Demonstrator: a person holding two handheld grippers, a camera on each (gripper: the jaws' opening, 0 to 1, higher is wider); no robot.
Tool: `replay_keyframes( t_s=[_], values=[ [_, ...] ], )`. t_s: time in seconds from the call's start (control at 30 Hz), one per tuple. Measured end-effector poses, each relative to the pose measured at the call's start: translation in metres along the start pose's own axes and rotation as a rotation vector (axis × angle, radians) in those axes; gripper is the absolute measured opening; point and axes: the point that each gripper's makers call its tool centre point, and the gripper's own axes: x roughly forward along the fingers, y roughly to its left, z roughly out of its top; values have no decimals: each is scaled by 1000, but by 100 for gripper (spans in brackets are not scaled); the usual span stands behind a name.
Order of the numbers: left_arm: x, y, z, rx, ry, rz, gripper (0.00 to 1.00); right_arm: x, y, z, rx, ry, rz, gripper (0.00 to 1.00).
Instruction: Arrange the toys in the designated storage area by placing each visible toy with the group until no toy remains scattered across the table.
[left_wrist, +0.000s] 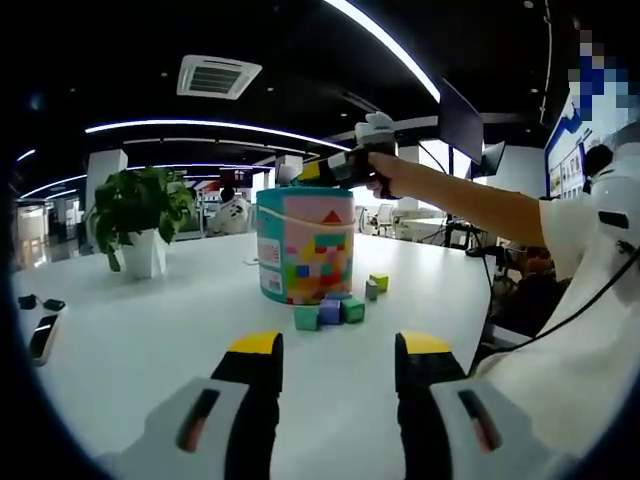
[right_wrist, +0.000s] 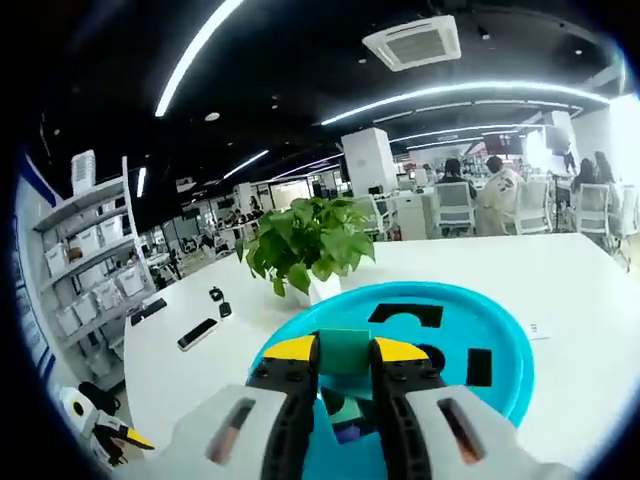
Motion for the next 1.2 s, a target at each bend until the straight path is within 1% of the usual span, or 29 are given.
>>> replay_keyframes(
  t_s=[0.17, 0.2, 0.33, 0.47, 0.63, 0.7, 0.73, 0.77, 0.83, 0.87, 0.9, 0.93, 0.97, 1.0, 1.07, 1.1, 1.13, 1.17, 1.2],
  values=[
    [1, -3, 1, 5, 0, -7, 46, 0, -1, 1, -18, -1, -27, 20],
    [1, -3, 1, 6, -1, -7, 46, 1, 1, 5, -38, -10, -21, 20],
    [0, -1, 1, 2, -3, -1, 46, 1, 5, 6, -21, -23, -2, 21],
    [-1, -1, 0, 2, -2, -3, 46, 0, 7, 8, -23, -35, 4, 19],
    [-1, -1, 1, 1, -4, -2, 46, -5, 6, 10, -61, -49, -17, 17],
    [-1, 0, 0, 2, -3, -1, 46, -2, 5, 11, -79, -42, -13, 17],
    [-1, 0, 0, 2, -2, 1, 46, -2, 5, 9, -95, -32, -11, 17],
    [-1, 0, 0, 3, -2, 2, 46, -2, 2, 5, -159, -12, -22, 17],
    [-1, -1, 1, 4, -2, -1, 46, -3, -2, 1, -214, 5, -56, 16],
    [-1, -1, 1, 6, -2, -1, 45, -4, -2, -2, -245, 18, -60, 15],
    [-1, -1, 1, 7, -1, 0, 45, -4, -5, -7, -272, 48, -80, 14],
    [-1, -1, 1, 7, 0, 1, 45, -2, -9, -9, -286, 61, -95, 14],
    [-1, 0, 1, 7, 2, 2, 45, 0, -8, -10, -308, 71, -85, 15],
    [0, -1, 0, 8, 2, 2, 45, 2, -7, -10, -296, 69, -82, 15],
    [0, -2, 0, 12, 3, -2, 45, 1, -7, -13, -264, 101, -81, 15],
    [0, -3, 0, 14, 5, -4, 45, 2, -6, -14, -267, 117, -77, 15],
    [0, -3, 0, 15, 6, -4, 45, 1, -6, -14, -270, 117, -78, 15],
    [0, -3, 1, 16, 6, -3, 45, 1, -2, -7, -248, 67, -69, 15],
    [0, -2, 1, 16, 4, -2, 45, -1, 2, -6, -237, 51, -48, 15]
  ],
)
